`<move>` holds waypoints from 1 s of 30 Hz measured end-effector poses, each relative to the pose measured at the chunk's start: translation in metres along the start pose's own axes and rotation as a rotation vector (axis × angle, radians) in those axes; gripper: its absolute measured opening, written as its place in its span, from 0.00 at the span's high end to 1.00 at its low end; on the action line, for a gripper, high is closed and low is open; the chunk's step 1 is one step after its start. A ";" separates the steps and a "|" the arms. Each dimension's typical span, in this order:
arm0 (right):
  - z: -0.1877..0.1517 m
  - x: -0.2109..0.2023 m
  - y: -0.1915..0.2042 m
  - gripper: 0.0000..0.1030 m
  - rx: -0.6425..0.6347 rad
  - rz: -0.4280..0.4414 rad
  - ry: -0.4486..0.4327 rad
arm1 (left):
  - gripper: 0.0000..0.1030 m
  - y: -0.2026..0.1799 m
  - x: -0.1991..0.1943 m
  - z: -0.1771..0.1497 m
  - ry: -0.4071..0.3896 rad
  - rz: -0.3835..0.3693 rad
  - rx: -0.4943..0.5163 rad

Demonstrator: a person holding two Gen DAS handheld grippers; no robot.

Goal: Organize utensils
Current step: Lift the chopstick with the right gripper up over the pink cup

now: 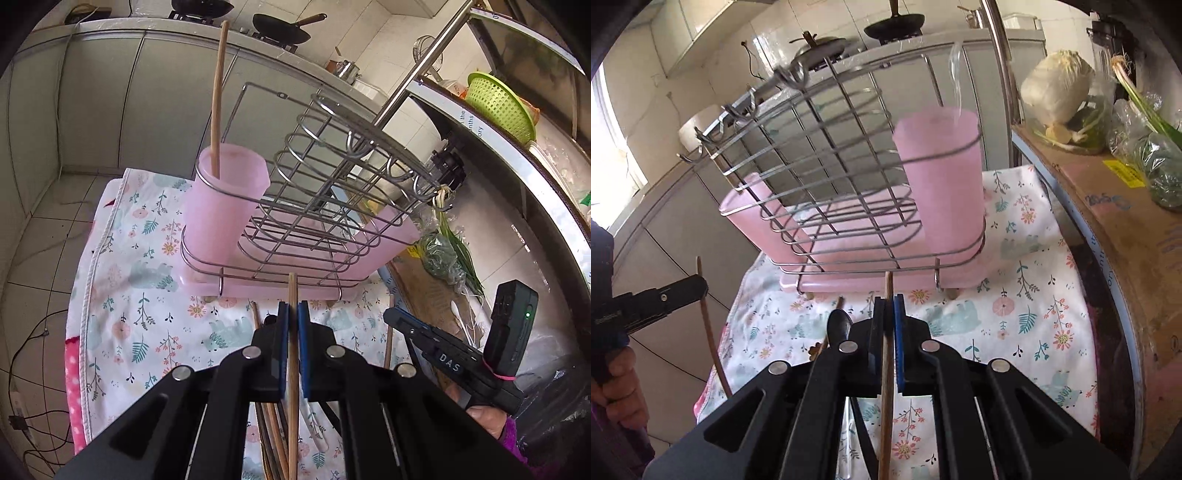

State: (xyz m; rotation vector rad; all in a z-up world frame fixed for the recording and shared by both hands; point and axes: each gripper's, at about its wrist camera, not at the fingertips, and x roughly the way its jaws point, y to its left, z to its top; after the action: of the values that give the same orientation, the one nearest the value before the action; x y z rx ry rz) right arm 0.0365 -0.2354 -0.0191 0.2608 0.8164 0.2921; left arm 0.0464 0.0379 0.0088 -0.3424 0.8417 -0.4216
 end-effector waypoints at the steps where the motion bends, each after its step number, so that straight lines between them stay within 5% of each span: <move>1: 0.000 -0.005 0.002 0.95 -0.001 0.008 -0.015 | 0.96 -0.001 -0.003 0.000 -0.009 -0.002 0.003; 30: 0.029 -0.107 0.037 0.95 -0.141 -0.010 -0.327 | 0.96 -0.021 -0.088 0.021 -0.288 -0.014 0.048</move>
State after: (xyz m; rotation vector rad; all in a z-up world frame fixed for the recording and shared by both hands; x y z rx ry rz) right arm -0.0173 -0.2418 0.0845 0.1664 0.4715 0.2867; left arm 0.0056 0.0653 0.0879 -0.3549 0.5481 -0.3941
